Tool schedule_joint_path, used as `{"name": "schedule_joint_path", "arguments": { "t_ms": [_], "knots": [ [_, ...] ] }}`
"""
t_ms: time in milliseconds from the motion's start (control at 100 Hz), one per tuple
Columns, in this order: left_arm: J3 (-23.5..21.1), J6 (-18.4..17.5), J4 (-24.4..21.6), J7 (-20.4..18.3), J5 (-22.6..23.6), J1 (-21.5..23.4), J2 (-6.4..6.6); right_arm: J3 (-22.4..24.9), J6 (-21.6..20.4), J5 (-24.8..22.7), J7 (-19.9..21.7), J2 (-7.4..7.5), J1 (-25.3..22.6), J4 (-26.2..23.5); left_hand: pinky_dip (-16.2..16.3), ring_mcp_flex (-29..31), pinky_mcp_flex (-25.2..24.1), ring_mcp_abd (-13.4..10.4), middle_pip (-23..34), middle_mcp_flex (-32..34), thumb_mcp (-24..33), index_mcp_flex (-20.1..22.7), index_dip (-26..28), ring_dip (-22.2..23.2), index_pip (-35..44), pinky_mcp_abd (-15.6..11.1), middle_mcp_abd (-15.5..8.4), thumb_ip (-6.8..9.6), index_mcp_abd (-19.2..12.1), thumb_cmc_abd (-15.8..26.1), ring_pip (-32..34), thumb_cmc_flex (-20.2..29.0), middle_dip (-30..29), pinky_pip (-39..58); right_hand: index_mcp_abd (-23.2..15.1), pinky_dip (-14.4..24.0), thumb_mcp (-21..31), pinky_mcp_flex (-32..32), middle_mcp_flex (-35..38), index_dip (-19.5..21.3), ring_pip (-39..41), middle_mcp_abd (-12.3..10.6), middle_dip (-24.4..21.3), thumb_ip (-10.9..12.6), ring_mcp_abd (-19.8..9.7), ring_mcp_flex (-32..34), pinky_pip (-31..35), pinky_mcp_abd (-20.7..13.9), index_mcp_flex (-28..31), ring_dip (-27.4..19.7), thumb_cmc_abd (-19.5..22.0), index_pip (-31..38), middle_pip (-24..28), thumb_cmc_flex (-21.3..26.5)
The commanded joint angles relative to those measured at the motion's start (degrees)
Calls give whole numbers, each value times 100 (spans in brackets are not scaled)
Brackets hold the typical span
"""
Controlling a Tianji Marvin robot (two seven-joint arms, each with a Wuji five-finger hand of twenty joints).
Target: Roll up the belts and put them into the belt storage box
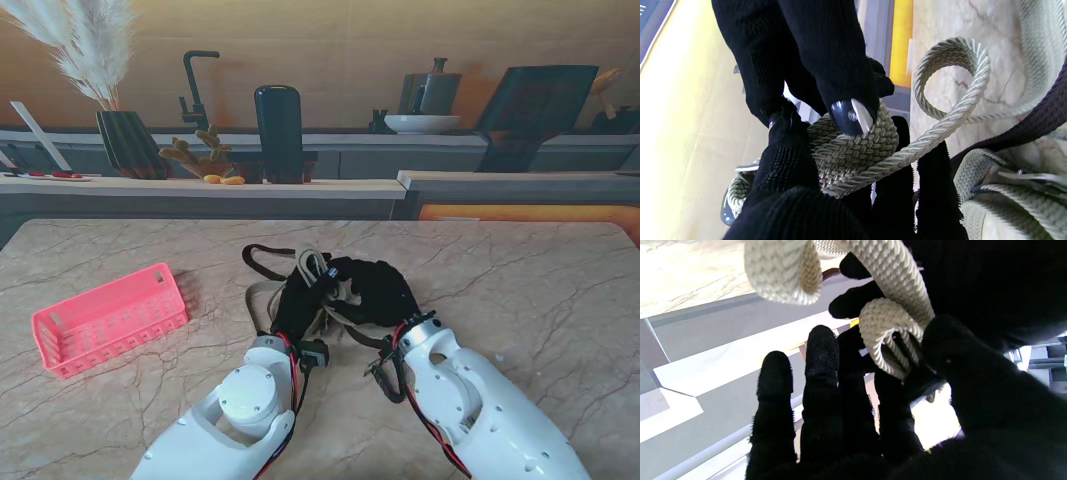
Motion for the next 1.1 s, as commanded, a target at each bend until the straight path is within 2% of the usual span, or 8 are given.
{"name": "schedule_joint_path", "arguments": {
  "t_ms": [0, 220, 420, 640, 720, 770, 850, 1090],
  "knots": [
    [-50, 97, -87, -56, -74, 49, 61, 79, -143, -75, -157, 69, -122, -105, 163, 268, 172, 92, 333, 355, 740, 429, 130, 219, 89, 195, -39, 198, -252, 407, 280, 614, 236, 288, -607, 97, 30, -58, -201, 115, -81, 67, -35, 212, -11, -102, -100, -84, -125, -22, 88, 75, -130, -107],
    [-157, 310, -143, -614, -362, 47, 194, 503, -496, -497, -440, 120, -313, -289, 341, 753, 586, 290, 600, 839, 1407, 819, 840, 755, 640, 554, 18, 194, -311, -102, 820, 620, 1479, 747, -856, 237, -12, 20, -125, 329, -99, -2, 14, 210, -89, -20, -202, -121, 24, 37, 297, 267, -126, 23],
    [-373, 799, -171, -1917, -589, -21, 509, 875, -937, -939, 12, 288, -358, -459, 655, 1245, 939, 521, 1012, 1016, 1403, 973, 912, 1372, 323, 927, 299, 111, -108, -149, 1615, 621, 1750, 1470, -2536, 413, -195, -92, -632, 471, -892, -157, -179, 198, -58, -278, -539, -14, -935, -305, 637, 489, -737, 489],
    [-367, 1020, -113, -2516, -402, -138, 668, 1107, -1561, -1415, 966, 514, -204, -641, 838, 1542, 1141, 609, 1296, 1167, 1579, 1297, 969, 1561, 144, 1157, 459, 75, 121, -345, 1985, 619, 1892, 1802, -2498, 464, -341, -219, -1212, 120, -2082, -263, -331, 200, 156, -646, -905, -12, -1715, -915, 677, 148, -1340, 481],
    [-344, 1099, -85, -2797, -303, -205, 742, 1110, -1725, -1547, 1131, 562, -97, -643, 904, 1668, 1268, 614, 1259, 1276, 1711, 1506, 1089, 1579, 47, 1175, 526, 66, 199, -518, 2135, 618, 2290, 1935, -2484, 468, -366, -232, -1323, 106, -2201, -257, -347, 196, 176, -712, -947, -41, -1838, -974, 668, 134, -1419, 441],
    [-310, 1120, -66, -2865, -231, -244, 762, 1088, -1788, -1606, 1153, 578, -27, -617, 960, 1813, 1394, 624, 1246, 1446, 3568, 1668, 1155, 1556, 162, 1233, 561, 27, 251, -1091, 2340, -426, 2566, 2092, -2465, 470, -369, -237, -1426, 92, -2249, -244, -357, 195, 184, -741, -964, -40, -1956, -997, 662, 106, -1466, 415],
    [-256, 1145, -37, -2910, -159, -295, 771, 1052, -1826, -1682, 1133, 590, 51, -585, 1041, 1991, 1542, 620, 1338, 1645, 4681, 1796, 1263, 1580, 329, 1271, 574, 152, 275, -1447, 2606, -973, 2750, 2310, -2444, 476, -366, -239, -1503, 86, -2284, -229, -356, 192, 195, -766, -978, -44, -2011, -1015, 634, 114, -1481, 380],
    [-146, 1196, -20, -3019, 89, -389, 818, 927, -1968, -1844, 1371, 650, 252, -556, 1162, 2316, 1827, 623, 1594, 1843, 5332, 1926, 1241, 1590, 437, 1391, 665, 213, 400, -1705, 3005, -1328, 2841, 2642, -2291, 503, -375, -306, -1589, 50, -2298, -199, -363, 168, 101, -822, -1026, -59, -1981, -1017, 343, 131, -1516, 102]
  ]
}}
